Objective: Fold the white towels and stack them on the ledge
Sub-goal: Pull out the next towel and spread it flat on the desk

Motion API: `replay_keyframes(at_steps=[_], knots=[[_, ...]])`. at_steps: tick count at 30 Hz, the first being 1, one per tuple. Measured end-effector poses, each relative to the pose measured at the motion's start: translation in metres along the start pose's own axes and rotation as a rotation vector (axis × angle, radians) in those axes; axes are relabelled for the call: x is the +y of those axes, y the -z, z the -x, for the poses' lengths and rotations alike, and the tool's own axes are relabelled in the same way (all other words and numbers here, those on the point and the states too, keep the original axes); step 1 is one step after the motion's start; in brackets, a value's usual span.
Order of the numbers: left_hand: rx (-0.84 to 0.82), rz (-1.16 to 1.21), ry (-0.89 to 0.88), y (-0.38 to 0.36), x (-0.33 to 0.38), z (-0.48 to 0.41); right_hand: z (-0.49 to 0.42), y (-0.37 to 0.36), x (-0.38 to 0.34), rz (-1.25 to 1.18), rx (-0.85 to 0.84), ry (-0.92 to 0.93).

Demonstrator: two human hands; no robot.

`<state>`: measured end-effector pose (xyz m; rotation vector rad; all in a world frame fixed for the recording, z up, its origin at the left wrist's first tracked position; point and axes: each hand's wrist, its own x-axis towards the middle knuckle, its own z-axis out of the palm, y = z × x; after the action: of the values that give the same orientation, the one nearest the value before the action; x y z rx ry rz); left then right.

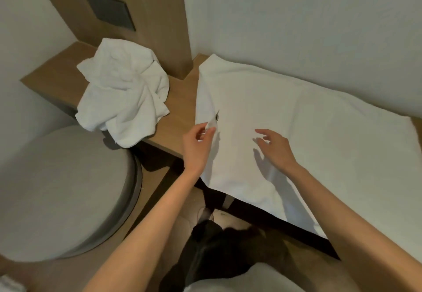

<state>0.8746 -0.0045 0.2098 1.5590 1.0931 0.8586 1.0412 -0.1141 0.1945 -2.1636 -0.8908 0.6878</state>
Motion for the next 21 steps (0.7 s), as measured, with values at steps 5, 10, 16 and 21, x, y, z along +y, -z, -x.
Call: replay_keyframes(at_steps=[5, 10, 16, 21], knots=[[-0.202, -0.012, -0.031, -0.048, 0.009, 0.028, 0.034, 0.049, 0.038, -0.006, 0.142, -0.103], [-0.391, -0.069, -0.027, -0.093, 0.002, 0.052, 0.083, 0.081, 0.089, 0.044, 0.241, -0.308], [-0.609, -0.288, -0.083, -0.119, -0.025, 0.068, 0.127, 0.089, 0.135, 0.010, 0.397, -0.516], [-0.623, -0.387, -0.181, -0.124, -0.038, 0.070, 0.155, 0.080, 0.156, 0.018, 0.547, -0.706]])
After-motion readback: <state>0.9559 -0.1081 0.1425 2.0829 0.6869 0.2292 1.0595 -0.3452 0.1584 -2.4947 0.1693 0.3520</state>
